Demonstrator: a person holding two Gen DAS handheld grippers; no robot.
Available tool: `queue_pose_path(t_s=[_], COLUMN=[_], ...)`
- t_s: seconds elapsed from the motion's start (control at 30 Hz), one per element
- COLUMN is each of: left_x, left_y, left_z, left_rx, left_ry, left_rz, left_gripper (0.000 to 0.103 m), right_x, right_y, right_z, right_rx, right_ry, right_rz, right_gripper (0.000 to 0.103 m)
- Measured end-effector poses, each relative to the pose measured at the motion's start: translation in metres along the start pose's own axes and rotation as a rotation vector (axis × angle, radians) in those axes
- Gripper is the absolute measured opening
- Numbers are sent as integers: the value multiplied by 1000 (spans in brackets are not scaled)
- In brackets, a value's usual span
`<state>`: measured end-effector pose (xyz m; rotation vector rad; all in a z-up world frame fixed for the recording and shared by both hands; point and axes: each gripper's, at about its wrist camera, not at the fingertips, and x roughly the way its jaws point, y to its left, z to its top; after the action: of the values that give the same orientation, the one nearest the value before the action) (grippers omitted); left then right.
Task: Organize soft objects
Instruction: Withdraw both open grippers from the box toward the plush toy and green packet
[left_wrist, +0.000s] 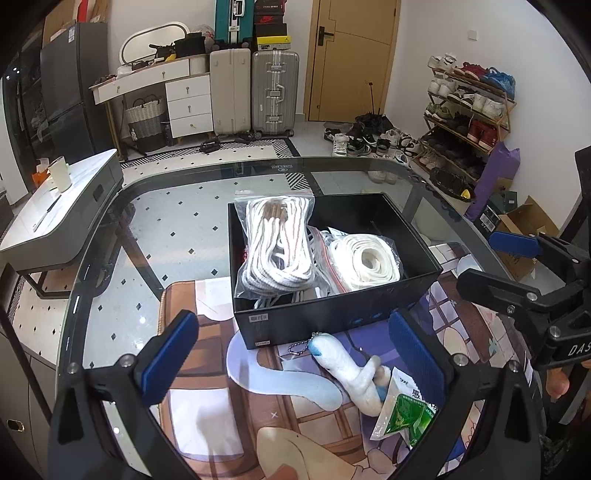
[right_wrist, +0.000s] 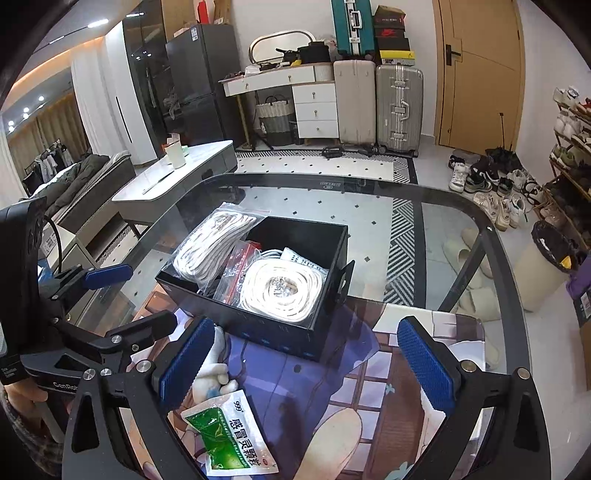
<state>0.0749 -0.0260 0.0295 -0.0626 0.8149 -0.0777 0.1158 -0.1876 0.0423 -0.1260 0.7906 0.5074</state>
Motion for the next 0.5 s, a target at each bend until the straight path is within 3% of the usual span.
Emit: queue_pose_path(t_s=[0.5], left_x=[-3], left_y=[-2], left_z=[-13], left_rx=[1], left_ry=[-36], left_rz=[4], left_gripper=[103], right_x=[-10], right_y=[4], right_z=[-42], right_rx=[-88], right_ry=[-155], right_rz=[-8], right_gripper=[101])
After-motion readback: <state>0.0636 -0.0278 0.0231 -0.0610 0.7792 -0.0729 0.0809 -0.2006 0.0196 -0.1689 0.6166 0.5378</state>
